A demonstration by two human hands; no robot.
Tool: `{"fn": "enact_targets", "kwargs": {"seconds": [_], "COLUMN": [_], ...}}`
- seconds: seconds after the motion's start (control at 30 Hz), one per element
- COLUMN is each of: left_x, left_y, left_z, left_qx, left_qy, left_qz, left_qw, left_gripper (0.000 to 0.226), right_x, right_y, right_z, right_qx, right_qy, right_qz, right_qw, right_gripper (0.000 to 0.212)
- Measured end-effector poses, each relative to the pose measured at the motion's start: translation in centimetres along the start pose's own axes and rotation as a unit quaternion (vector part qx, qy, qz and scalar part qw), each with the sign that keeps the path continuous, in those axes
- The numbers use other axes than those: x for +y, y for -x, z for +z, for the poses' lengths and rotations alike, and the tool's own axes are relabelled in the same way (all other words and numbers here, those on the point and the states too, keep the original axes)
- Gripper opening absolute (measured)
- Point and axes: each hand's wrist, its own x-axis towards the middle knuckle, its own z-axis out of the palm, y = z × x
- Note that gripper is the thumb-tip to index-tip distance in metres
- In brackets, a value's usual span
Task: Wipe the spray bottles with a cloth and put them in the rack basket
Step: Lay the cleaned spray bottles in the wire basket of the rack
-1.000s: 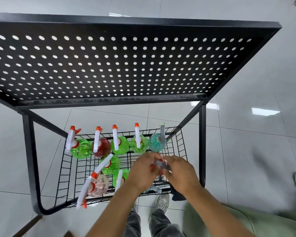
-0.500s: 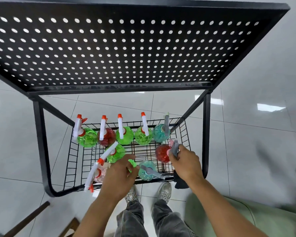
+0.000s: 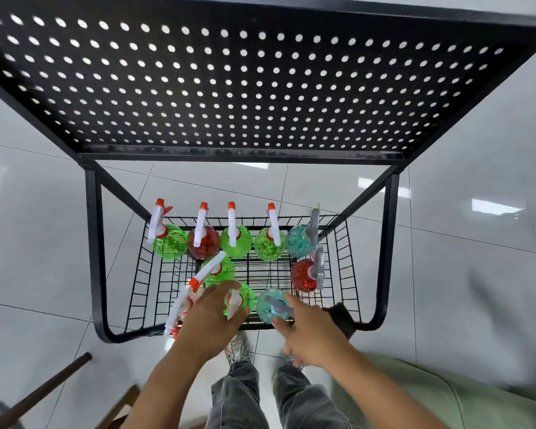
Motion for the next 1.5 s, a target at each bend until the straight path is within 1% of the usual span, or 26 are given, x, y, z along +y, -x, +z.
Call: {"fn": "enact_targets", "kwargs": {"seconds": [0.03, 0.1, 0.23, 0.3, 0.33, 0.4, 0.47, 0.57, 0.67, 0.77, 0.83, 0.87, 0.9, 0.93, 0.97, 1.03, 1.1, 1.13, 1.2, 1.27, 1.37, 1.43, 1.5], "left_x": [-0.2, -0.7, -1.6, -1.8, -1.8, -1.9, -1.9, -1.5, -0.7, -0.6, -0.7, -0.8, -0.8, -0.8, -0.8, -0.8, -1.1, -1.3, -1.8, -1.9, -2.4, -3.2, -4.9], "left_y": [0.0, -0.1, -0.3, -0.4, -0.5, -0.7, -0.9, -1.2, -1.6, -2.2, -2.3, -2.4, -2.4, -2.4, -2.3, -2.2, -2.0, -1.8, -1.5, -1.1, -0.3, 0.5, 1.2], "left_z": [0.0, 0.2, 0.9, 1.1, 1.1, 1.3, 1.4, 1.5, 1.4, 1.4, 1.2, 1.1, 1.0, 0.9, 0.9, 0.7, 0.4, 0.0, -0.6, -1.4, -2.9, -4.0, -4.5], "left_qx": [-0.013, -0.017, -0.001, -0.007, -0.011, -0.011, -0.009, -0.005, 0.010, 0.008, -0.013, -0.026, -0.040, -0.052, -0.063, -0.065, -0.027, 0.004, 0.050, 0.065, 0.116, 0.165, 0.202], "left_qy": [0.004, 0.026, 0.076, 0.115, 0.142, 0.201, 0.248, 0.261, 0.289, 0.276, 0.256, 0.243, 0.225, 0.207, 0.183, 0.155, 0.110, 0.089, 0.092, 0.099, 0.109, 0.098, 0.059], "left_qz": [-0.005, -0.007, -0.020, -0.031, -0.040, -0.055, -0.066, -0.064, -0.070, -0.062, -0.047, -0.037, -0.025, -0.010, 0.004, 0.026, 0.034, 0.033, 0.044, 0.067, 0.083, 0.073, 0.053], "left_qw": [1.000, 0.999, 0.997, 0.993, 0.989, 0.978, 0.966, 0.963, 0.955, 0.959, 0.966, 0.969, 0.973, 0.977, 0.981, 0.985, 0.993, 0.995, 0.994, 0.991, 0.984, 0.979, 0.976], "left_gripper": [0.047, 0.052, 0.047, 0.044, 0.043, 0.040, 0.040, 0.042, 0.043, 0.049, 0.056, 0.061, 0.065, 0.069, 0.072, 0.074, 0.073, 0.071, 0.070, 0.068, 0.059, 0.053, 0.054], "right_x": [-0.3, -0.9, -1.3, -1.1, -1.1, -0.9, -0.9, -1.2, -1.5, -1.7, -1.8, -1.9, -2.2, -2.4, -2.7, -3.7, -4.5, -4.8, -5.2, -5.5, -5.7, -5.8, -5.8], "right_y": [-0.2, -0.6, -1.2, -1.7, -2.0, -2.6, -3.0, -3.6, -4.6, -4.9, -4.3, -4.0, -3.7, -3.5, -3.3, -3.3, -3.5, -3.6, -3.7, -3.9, -4.1, -4.4, -4.7], "right_z": [0.4, 0.6, 0.8, 0.9, 0.9, 0.6, 0.2, -0.4, -1.2, -1.6, -2.1, -2.3, -2.2, -1.9, -1.3, 0.3, 1.6, 1.8, 1.9, 2.1, 2.5, 2.8, 3.2], "right_qx": [0.000, 0.037, 0.086, 0.100, 0.105, 0.116, 0.133, 0.153, 0.157, 0.161, 0.212, 0.250, 0.275, 0.282, 0.272, 0.195, 0.144, 0.140, 0.144, 0.137, 0.110, 0.089, 0.075], "right_qy": [0.035, 0.113, 0.173, 0.200, 0.209, 0.217, 0.217, 0.226, 0.226, 0.232, 0.222, 0.217, 0.215, 0.215, 0.222, 0.212, 0.202, 0.197, 0.195, 0.214, 0.222, 0.164, 0.059], "right_qz": [0.006, -0.006, -0.040, -0.050, -0.052, -0.049, -0.047, -0.052, -0.051, -0.043, -0.051, -0.075, -0.110, -0.153, -0.194, -0.246, -0.254, -0.250, -0.228, -0.200, -0.146, -0.104, -0.063], "right_qw": [0.999, 0.993, 0.980, 0.973, 0.971, 0.968, 0.966, 0.961, 0.960, 0.958, 0.950, 0.941, 0.931, 0.922, 0.916, 0.925, 0.935, 0.937, 0.943, 0.946, 0.958, 0.977, 0.993], "right_gripper": [0.060, 0.051, 0.033, 0.023, 0.026, 0.042, 0.048, 0.058, 0.058, 0.050, 0.045, 0.046, 0.052, 0.061, 0.071, 0.081, 0.082, 0.079, 0.068, 0.054, 0.042, 0.038, 0.030]}}
